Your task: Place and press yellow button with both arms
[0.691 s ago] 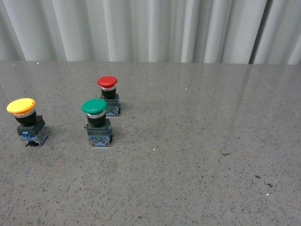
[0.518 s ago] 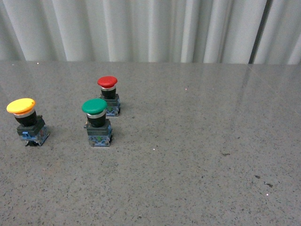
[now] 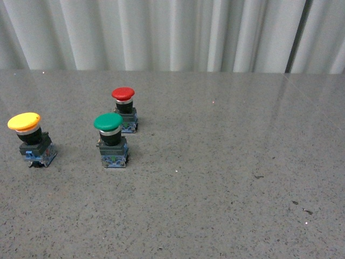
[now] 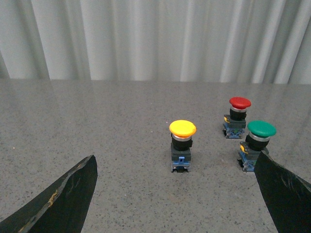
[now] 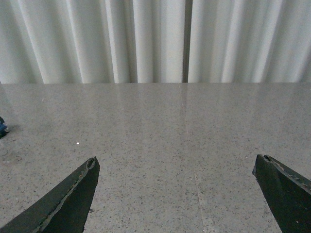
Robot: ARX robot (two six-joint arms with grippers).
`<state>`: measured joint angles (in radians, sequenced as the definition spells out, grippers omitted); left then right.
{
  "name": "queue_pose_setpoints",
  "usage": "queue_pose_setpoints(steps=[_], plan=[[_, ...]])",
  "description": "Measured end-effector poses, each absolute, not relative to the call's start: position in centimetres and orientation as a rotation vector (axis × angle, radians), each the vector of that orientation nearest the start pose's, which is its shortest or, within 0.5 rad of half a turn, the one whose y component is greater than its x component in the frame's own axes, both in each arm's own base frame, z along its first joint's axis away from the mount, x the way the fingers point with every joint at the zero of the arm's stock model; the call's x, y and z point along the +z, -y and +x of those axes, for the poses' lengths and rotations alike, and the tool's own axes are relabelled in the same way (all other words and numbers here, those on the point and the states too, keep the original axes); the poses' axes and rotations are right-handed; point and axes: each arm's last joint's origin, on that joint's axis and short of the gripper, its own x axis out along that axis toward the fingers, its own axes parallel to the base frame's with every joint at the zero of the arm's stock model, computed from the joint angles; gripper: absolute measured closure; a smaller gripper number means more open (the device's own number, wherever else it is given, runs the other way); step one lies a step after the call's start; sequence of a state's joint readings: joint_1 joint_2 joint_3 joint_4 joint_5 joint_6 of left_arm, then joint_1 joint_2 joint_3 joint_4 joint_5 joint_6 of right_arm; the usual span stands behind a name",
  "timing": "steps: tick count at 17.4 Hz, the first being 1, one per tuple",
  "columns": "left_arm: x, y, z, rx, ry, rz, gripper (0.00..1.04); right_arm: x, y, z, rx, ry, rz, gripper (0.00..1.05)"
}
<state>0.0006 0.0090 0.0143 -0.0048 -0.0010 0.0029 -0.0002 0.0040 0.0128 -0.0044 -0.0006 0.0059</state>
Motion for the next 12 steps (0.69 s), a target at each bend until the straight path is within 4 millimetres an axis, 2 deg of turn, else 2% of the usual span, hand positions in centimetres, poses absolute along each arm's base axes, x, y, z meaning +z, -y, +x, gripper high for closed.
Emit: queue_pose_setpoints(steps=[4,5,6,8,9,11,12], plan=[[16.7,0.0,9.7,0.002,0.001,0.003,0.07,16.7,0.0,9.7,0.0,0.004,0.006,0.07],[16.5,0.0,9.7,0.038,-0.063,-0.002,0.07,16.7,0.0,9.7,0.0,0.005,0.006,0.07],[16.6,0.2,9.8,0.126,-0.2,0.01,0.07,16.7,0.0,9.7,0.0,0.004,0.007,0.07],[18.6,-0.3,11.0,0.214,-0.182,0.007,0.07,16.7,0.0,9.7,0.0,0.005,0.006,0.07],[20.4,-0.7,11.8,0.221,-0.12,-0.001,0.07,16.7,0.0,9.7,0.0,0.004,0.006,0.07],[23.8,-0.9,14.8,0.159,-0.068,0.001,0.07,16.7,0.0,9.7,0.0,0.005,0.006,0.07],[24.8,-0.8,16.8,0.129,-0.072,0.015,0.07,16.7,0.0,9.7,0.0,0.004,0.006,0.07]])
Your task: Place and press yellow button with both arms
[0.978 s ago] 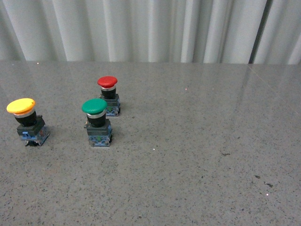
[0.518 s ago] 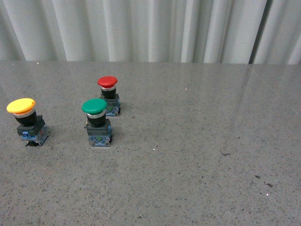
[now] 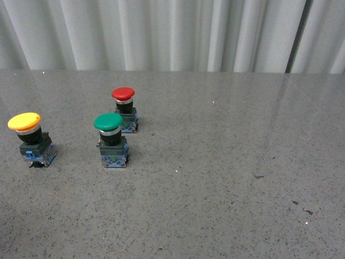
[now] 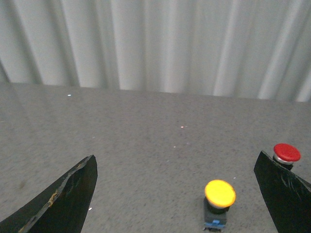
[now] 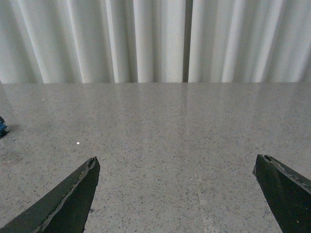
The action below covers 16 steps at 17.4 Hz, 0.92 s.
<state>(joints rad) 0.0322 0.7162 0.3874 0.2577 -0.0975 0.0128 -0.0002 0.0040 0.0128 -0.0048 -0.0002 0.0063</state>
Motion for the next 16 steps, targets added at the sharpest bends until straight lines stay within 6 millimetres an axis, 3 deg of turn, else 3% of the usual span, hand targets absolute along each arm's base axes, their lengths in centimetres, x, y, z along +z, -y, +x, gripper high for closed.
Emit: queue_pose_setpoints(steps=[4,7,11,16], plan=[[25.4,0.2,24.9,0.007,-0.255,0.029,0.07,16.7,0.0,9.7,0.0,0.004,0.006,0.07],[23.2,1.7,28.3,-0.046,-0.387,0.036,0.07,16.7,0.0,9.7,0.0,0.004,0.006,0.07],[19.4,2.4,29.7,-0.049,-0.512,0.03,0.07,16.7,0.0,9.7,0.0,0.004,0.006,0.07],[16.3,1.8,29.3,-0.01,-0.584,0.036,0.07,16.7,0.0,9.7,0.0,0.004,0.006,0.07]])
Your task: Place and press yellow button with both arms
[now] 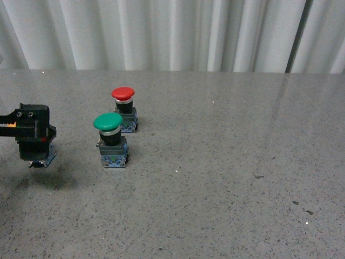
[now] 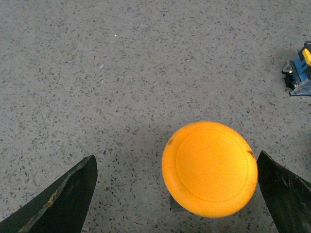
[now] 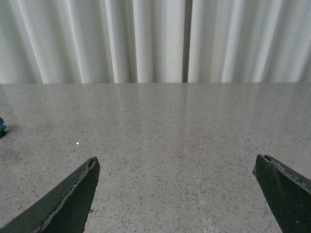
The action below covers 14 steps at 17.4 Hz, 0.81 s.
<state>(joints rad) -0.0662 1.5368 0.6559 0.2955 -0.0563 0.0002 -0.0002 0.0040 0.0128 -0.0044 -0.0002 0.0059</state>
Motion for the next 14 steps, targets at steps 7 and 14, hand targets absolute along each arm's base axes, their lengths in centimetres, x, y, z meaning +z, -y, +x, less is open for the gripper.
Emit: queue_pose_setpoints(steps=[7,14], plan=[[16.5,1.3,29.5,-0.001,-0.561,0.036,0.69,16.7,0.0,9.7,0.0,0.005,0.006,0.07],[25.3,5.6,27.2,-0.095,-0.322,0.059,0.74,16.7,0.0,9.7,0.0,0.004,0.006,0.07]])
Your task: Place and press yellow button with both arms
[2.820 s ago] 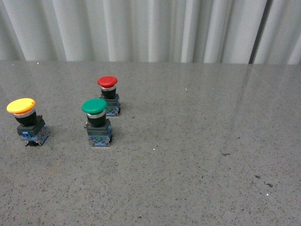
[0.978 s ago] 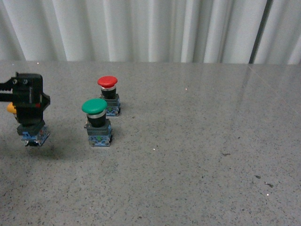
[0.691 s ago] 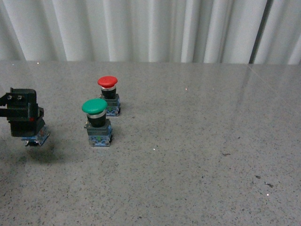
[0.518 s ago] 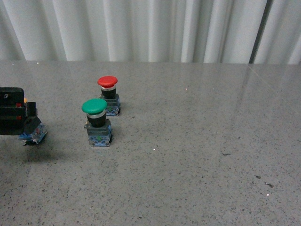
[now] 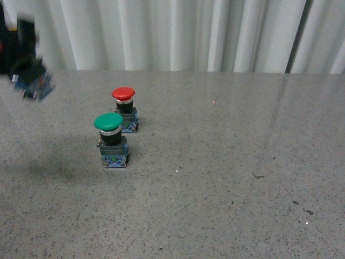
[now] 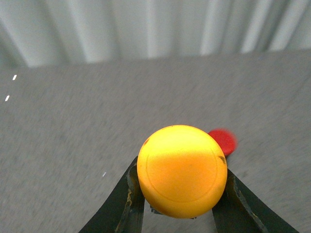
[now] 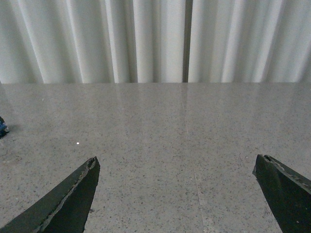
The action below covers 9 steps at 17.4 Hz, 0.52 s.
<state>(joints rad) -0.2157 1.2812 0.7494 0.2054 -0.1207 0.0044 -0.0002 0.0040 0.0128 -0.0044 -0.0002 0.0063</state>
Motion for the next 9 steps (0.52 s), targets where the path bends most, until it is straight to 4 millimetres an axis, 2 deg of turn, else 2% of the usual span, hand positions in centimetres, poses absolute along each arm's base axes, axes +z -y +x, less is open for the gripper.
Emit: queue_pose_setpoints(steps=[1,2,3,4,7,9], plan=[[28.4,7.7,27.2,-0.146,-0.24,0.038,0.74,16.7,0.0,9.7,0.0,0.004,0.006,0.07],[30.1,9.9,27.6,-0.192,-0.208,0.005,0.74,16.7,0.0,9.7,0.0,0.004,0.006,0.07],[30.4,12.0,28.1,-0.232,-0.215,-0.017,0.74,16.7,0.0,9.7,0.0,0.004,0.006,0.07],[30.0,14.3,28.9,-0.277,-0.254,-0.032,0.75,16.7,0.0,9.7,0.0,0.005,0.006,0.07],[27.9,19.3,30.8,-0.357,-0.354,-0.106,0.76,16.7,0.0,9.7,0.0,0.004,0.006,0.07],[26.5,20.9,31.8,-0.383,-0.41,-0.174,0.78,16.7,0.0,9.7,0.0,0.004,0.006,0.07]])
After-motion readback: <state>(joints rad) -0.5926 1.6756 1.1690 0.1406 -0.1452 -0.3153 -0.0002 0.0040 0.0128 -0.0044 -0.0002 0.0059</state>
